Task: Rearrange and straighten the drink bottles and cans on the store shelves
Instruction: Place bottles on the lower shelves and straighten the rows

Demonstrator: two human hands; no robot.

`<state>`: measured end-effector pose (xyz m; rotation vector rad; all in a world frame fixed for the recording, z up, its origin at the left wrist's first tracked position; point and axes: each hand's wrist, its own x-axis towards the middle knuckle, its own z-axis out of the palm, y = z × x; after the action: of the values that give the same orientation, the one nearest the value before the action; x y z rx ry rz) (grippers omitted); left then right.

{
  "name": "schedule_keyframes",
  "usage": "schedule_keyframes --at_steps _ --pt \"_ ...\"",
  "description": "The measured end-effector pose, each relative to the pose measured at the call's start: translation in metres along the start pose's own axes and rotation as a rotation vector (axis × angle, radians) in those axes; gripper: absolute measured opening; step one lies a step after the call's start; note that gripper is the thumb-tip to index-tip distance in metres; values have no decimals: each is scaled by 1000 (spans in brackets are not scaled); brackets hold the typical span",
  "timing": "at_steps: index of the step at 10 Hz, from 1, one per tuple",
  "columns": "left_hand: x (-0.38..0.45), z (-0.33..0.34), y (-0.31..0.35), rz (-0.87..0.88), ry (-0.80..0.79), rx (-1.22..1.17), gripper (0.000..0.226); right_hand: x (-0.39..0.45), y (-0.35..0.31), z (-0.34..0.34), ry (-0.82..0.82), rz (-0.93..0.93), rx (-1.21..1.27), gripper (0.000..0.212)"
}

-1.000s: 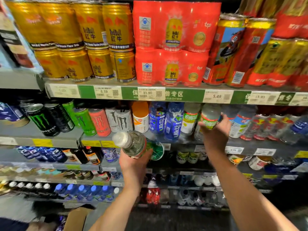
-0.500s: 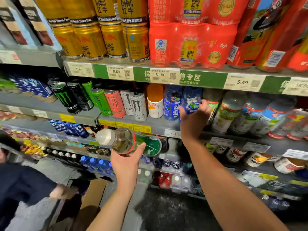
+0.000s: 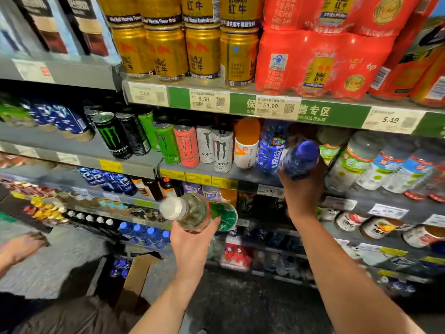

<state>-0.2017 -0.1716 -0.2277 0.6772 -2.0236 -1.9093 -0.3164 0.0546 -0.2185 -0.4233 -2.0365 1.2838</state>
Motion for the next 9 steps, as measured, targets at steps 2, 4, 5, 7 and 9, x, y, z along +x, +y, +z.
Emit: schedule_keyframes --at_steps 2,4,5,7,9 --pt "15 3 -32 -40 -142 96 55 -43 -18 -34 264 26 223 53" --pt "7 52 -64 -157 -284 108 51 -86 18 -74 290 198 306 62" --pt "9 85 -93 -177 -293 87 43 -109 36 -87 294 306 370 61" --pt "18 168 -149 22 -144 179 61 -145 112 -102 118 476 276 46" --pt "32 218 -191 157 22 251 52 -156 151 -111 62 522 298 47"
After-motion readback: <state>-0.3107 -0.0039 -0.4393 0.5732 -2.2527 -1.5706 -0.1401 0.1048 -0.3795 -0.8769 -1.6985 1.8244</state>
